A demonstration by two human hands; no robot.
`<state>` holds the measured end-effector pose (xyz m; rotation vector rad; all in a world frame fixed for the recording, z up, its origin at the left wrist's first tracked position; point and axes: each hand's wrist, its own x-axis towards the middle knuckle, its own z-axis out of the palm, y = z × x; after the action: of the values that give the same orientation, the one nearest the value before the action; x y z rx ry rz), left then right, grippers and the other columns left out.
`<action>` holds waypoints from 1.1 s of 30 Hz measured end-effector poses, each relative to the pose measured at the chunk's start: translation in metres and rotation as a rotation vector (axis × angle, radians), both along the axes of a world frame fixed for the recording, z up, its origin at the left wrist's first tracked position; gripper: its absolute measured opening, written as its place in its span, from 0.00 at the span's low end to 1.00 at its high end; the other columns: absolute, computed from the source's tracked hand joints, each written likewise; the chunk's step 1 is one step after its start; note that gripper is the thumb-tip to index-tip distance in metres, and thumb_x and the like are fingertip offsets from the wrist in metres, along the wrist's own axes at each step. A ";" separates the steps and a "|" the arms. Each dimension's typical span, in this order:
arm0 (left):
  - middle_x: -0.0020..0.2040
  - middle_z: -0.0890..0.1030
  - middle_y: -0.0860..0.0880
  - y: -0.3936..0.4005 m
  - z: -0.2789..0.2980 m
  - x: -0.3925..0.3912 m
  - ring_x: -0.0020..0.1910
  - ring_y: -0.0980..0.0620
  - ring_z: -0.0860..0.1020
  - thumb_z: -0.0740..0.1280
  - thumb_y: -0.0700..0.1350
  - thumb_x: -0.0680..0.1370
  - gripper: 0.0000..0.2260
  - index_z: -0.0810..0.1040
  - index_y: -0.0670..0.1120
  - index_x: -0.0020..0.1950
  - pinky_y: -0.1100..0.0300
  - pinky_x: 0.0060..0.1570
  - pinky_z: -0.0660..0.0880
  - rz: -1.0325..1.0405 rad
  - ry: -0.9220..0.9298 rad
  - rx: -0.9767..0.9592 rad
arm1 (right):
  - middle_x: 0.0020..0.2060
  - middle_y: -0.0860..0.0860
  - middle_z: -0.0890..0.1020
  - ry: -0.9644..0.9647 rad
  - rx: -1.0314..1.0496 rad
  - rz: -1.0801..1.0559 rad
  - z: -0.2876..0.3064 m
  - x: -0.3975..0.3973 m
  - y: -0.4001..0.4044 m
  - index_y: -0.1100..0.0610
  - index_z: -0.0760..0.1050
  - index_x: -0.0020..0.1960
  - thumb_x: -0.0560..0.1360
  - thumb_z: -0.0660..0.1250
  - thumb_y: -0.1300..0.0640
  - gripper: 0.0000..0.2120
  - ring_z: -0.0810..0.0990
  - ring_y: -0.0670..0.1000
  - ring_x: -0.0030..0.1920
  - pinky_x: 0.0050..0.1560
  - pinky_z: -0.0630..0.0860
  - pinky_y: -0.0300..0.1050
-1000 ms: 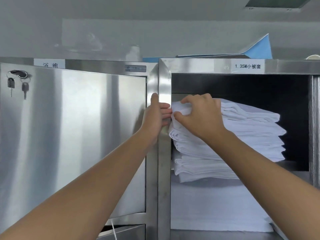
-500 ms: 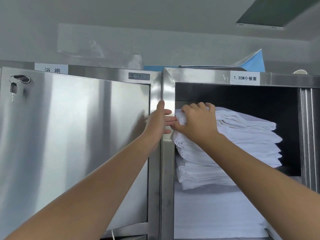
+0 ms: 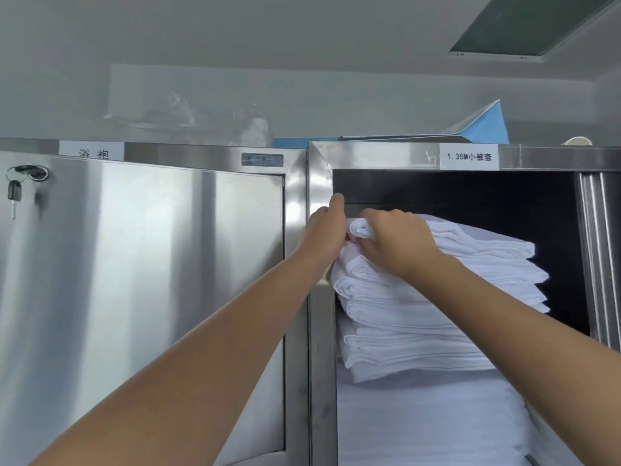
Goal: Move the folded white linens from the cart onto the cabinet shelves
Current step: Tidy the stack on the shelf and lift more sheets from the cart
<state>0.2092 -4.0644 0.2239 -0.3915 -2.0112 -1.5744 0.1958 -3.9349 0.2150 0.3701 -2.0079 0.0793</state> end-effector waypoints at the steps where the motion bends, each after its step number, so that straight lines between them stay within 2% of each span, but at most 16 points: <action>1: 0.49 0.83 0.41 0.003 0.002 0.000 0.51 0.41 0.81 0.50 0.61 0.79 0.22 0.75 0.47 0.46 0.48 0.54 0.75 0.008 -0.008 -0.023 | 0.43 0.53 0.82 0.014 0.010 -0.009 0.001 0.002 0.000 0.56 0.73 0.51 0.78 0.62 0.45 0.14 0.76 0.58 0.40 0.37 0.63 0.47; 3: 0.50 0.83 0.43 0.009 0.004 -0.002 0.50 0.42 0.81 0.49 0.67 0.71 0.32 0.76 0.45 0.56 0.45 0.57 0.77 0.041 -0.020 -0.052 | 0.43 0.54 0.82 0.038 0.038 -0.032 0.003 0.006 0.001 0.56 0.73 0.51 0.79 0.62 0.46 0.13 0.72 0.57 0.37 0.37 0.61 0.47; 5: 0.53 0.83 0.43 0.009 0.003 -0.008 0.50 0.42 0.81 0.48 0.71 0.65 0.41 0.74 0.45 0.64 0.45 0.56 0.77 0.071 -0.021 -0.074 | 0.43 0.55 0.82 0.054 0.051 -0.042 0.001 0.007 0.001 0.57 0.72 0.51 0.79 0.62 0.47 0.12 0.73 0.58 0.37 0.36 0.61 0.47; 9: 0.55 0.82 0.40 0.004 0.008 -0.001 0.42 0.47 0.79 0.50 0.69 0.71 0.38 0.71 0.41 0.67 0.55 0.42 0.74 -0.012 -0.072 -0.075 | 0.43 0.56 0.83 0.095 0.044 -0.008 -0.004 0.006 0.004 0.57 0.72 0.52 0.79 0.60 0.50 0.10 0.79 0.63 0.42 0.37 0.63 0.48; 12: 0.55 0.82 0.41 0.007 0.005 0.001 0.50 0.44 0.81 0.49 0.70 0.65 0.41 0.73 0.45 0.67 0.48 0.56 0.77 -0.006 -0.080 -0.127 | 0.42 0.55 0.83 0.126 0.017 0.021 -0.006 0.005 0.007 0.57 0.72 0.52 0.79 0.59 0.52 0.09 0.79 0.63 0.40 0.35 0.62 0.48; 14: 0.53 0.82 0.44 0.010 0.003 0.002 0.52 0.44 0.80 0.48 0.69 0.68 0.35 0.75 0.49 0.63 0.44 0.60 0.76 0.019 -0.060 -0.178 | 0.41 0.54 0.82 0.171 -0.033 0.030 -0.003 0.009 0.014 0.57 0.73 0.53 0.80 0.59 0.53 0.09 0.76 0.60 0.35 0.35 0.61 0.47; 17: 0.48 0.79 0.45 0.013 0.007 0.007 0.49 0.45 0.78 0.47 0.63 0.79 0.24 0.75 0.50 0.53 0.44 0.61 0.75 0.033 -0.050 -0.186 | 0.36 0.55 0.80 0.264 -0.127 0.056 0.007 0.023 0.033 0.58 0.73 0.53 0.79 0.62 0.54 0.08 0.67 0.57 0.31 0.34 0.60 0.47; 19: 0.50 0.80 0.43 0.016 0.012 0.001 0.50 0.44 0.79 0.46 0.62 0.82 0.26 0.76 0.46 0.56 0.48 0.60 0.76 0.040 -0.084 -0.178 | 0.34 0.53 0.78 0.284 -0.121 0.072 0.005 0.033 0.044 0.57 0.74 0.52 0.79 0.63 0.54 0.06 0.68 0.58 0.31 0.34 0.61 0.46; 20: 0.51 0.80 0.42 0.020 0.015 -0.002 0.50 0.44 0.79 0.47 0.62 0.82 0.26 0.76 0.44 0.59 0.50 0.57 0.76 0.047 -0.107 -0.169 | 0.35 0.52 0.78 0.279 -0.095 0.079 0.000 0.037 0.047 0.56 0.74 0.52 0.78 0.64 0.54 0.06 0.70 0.59 0.31 0.34 0.61 0.46; 22: 0.47 0.82 0.42 0.029 0.019 -0.006 0.45 0.44 0.79 0.53 0.59 0.82 0.23 0.76 0.43 0.57 0.55 0.47 0.75 0.077 -0.137 -0.158 | 0.36 0.50 0.80 0.249 -0.055 0.112 -0.014 0.039 0.051 0.54 0.74 0.51 0.79 0.64 0.54 0.05 0.76 0.59 0.32 0.32 0.63 0.46; 24: 0.43 0.83 0.42 0.038 0.025 -0.010 0.42 0.44 0.81 0.59 0.56 0.79 0.18 0.77 0.43 0.56 0.57 0.42 0.75 0.105 -0.163 -0.146 | 0.37 0.48 0.80 0.225 -0.031 0.150 -0.026 0.035 0.054 0.53 0.75 0.52 0.79 0.63 0.53 0.05 0.76 0.57 0.32 0.30 0.66 0.46; 25: 0.43 0.83 0.41 0.042 0.028 -0.013 0.42 0.43 0.82 0.61 0.54 0.77 0.17 0.77 0.42 0.56 0.56 0.42 0.77 0.106 -0.186 -0.122 | 0.38 0.48 0.80 0.222 -0.023 0.159 -0.030 0.032 0.054 0.53 0.75 0.52 0.79 0.63 0.53 0.05 0.76 0.56 0.31 0.29 0.65 0.45; 27: 0.48 0.82 0.39 0.050 0.035 -0.019 0.45 0.41 0.83 0.64 0.49 0.77 0.13 0.76 0.41 0.55 0.52 0.49 0.82 0.065 -0.239 -0.033 | 0.37 0.48 0.80 0.243 -0.020 0.167 -0.033 0.028 0.056 0.53 0.75 0.52 0.79 0.63 0.54 0.05 0.72 0.54 0.29 0.28 0.61 0.44; 29: 0.53 0.81 0.39 0.056 0.040 -0.028 0.50 0.42 0.81 0.65 0.44 0.77 0.10 0.75 0.40 0.55 0.50 0.53 0.81 0.033 -0.271 0.087 | 0.35 0.47 0.79 0.262 -0.035 0.167 -0.034 0.027 0.056 0.54 0.75 0.51 0.78 0.61 0.54 0.06 0.67 0.51 0.28 0.27 0.60 0.43; 31: 0.50 0.79 0.42 0.058 0.043 -0.041 0.47 0.44 0.79 0.64 0.41 0.77 0.08 0.76 0.39 0.53 0.57 0.48 0.77 0.022 -0.302 0.175 | 0.35 0.46 0.78 0.267 -0.042 0.169 -0.035 0.026 0.055 0.54 0.75 0.50 0.77 0.59 0.53 0.08 0.68 0.51 0.28 0.26 0.61 0.43; 33: 0.44 0.76 0.42 0.058 0.047 -0.050 0.43 0.45 0.75 0.63 0.40 0.78 0.04 0.74 0.39 0.48 0.58 0.47 0.73 -0.002 -0.347 0.243 | 0.36 0.47 0.79 0.266 -0.045 0.173 -0.036 0.024 0.055 0.54 0.76 0.51 0.78 0.59 0.53 0.09 0.72 0.52 0.28 0.25 0.66 0.45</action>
<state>0.1591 -4.0059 0.2706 -0.0265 -2.0261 -1.9696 0.2195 -3.8800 0.1785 0.4985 -1.7063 0.1740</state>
